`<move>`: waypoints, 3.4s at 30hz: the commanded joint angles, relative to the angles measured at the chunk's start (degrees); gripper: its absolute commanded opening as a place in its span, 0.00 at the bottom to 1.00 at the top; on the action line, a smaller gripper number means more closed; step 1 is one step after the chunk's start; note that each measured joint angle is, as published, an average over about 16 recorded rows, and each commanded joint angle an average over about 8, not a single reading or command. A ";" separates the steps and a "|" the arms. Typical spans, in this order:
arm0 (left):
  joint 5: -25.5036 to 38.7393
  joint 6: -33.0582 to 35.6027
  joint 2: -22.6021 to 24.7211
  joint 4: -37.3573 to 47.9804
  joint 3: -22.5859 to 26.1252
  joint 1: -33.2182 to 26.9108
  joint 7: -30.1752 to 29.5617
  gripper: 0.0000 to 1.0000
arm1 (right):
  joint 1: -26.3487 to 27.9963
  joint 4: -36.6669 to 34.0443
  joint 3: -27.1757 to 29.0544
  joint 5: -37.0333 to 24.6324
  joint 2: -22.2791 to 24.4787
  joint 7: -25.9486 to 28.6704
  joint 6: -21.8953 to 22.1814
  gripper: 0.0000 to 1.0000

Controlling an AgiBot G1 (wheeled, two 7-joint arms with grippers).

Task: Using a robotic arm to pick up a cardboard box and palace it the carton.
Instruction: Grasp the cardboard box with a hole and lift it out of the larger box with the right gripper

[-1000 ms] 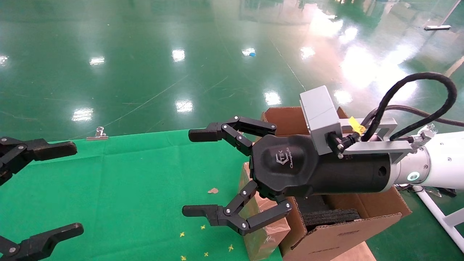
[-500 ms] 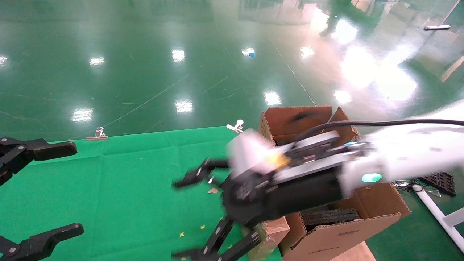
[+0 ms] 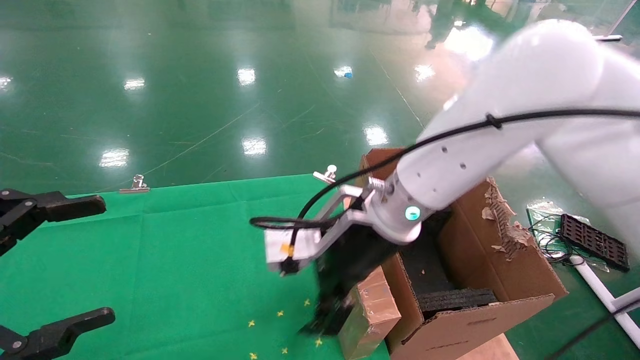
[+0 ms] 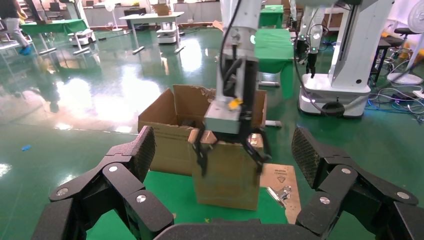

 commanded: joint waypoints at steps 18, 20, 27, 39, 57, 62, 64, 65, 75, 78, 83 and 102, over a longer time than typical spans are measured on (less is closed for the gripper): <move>-0.06 -0.04 -0.03 0.00 0.08 -0.02 0.04 1.00 | 25.41 0.31 -28.29 6.08 -0.56 5.24 0.77 1.00; -0.06 -0.04 -0.04 0.00 0.09 -0.02 0.05 1.00 | 25.35 0.24 -30.76 7.34 -1.48 5.57 0.94 1.00; -0.08 -0.05 -0.05 0.00 0.12 -0.03 0.06 1.00 | 25.58 0.10 -36.84 8.80 -3.80 6.99 2.01 1.00; -0.12 -0.07 -0.07 0.00 0.17 -0.04 0.08 1.00 | 27.52 -0.29 -40.20 7.43 -4.28 16.05 5.61 1.00; -0.16 -0.10 -0.10 0.00 0.24 -0.05 0.12 1.00 | 25.05 -7.30 -41.81 12.87 0.35 51.02 11.07 1.00; -0.18 -0.11 -0.11 0.00 0.26 -0.06 0.13 1.00 | 22.74 -9.18 -42.78 13.58 -1.02 52.21 10.44 1.00; -0.18 -0.12 -0.11 0.00 0.27 -0.06 0.13 1.00 | 21.89 -9.81 -43.23 13.41 -1.69 52.55 10.36 0.91; -0.19 -0.12 -0.11 0.00 0.27 -0.06 0.14 1.00 | 21.49 -10.05 -43.45 13.29 -2.03 52.73 10.36 0.82; -0.21 -0.14 -0.13 0.00 0.31 -0.07 0.15 0.33 | 19.74 -10.10 -44.90 11.76 -4.19 55.07 10.53 0.00; -0.22 -0.14 -0.13 0.00 0.32 -0.07 0.16 0.10 | 19.74 -9.67 -45.07 11.43 -4.39 55.74 10.65 0.00; -0.23 -0.15 -0.14 0.00 0.34 -0.07 0.17 0.00 | 19.68 -9.05 -45.23 11.16 -4.48 56.51 10.85 0.00; -0.28 -0.18 -0.17 0.00 0.41 -0.09 0.21 0.00 | 19.47 -8.22 -45.67 9.88 -4.08 57.19 11.82 0.00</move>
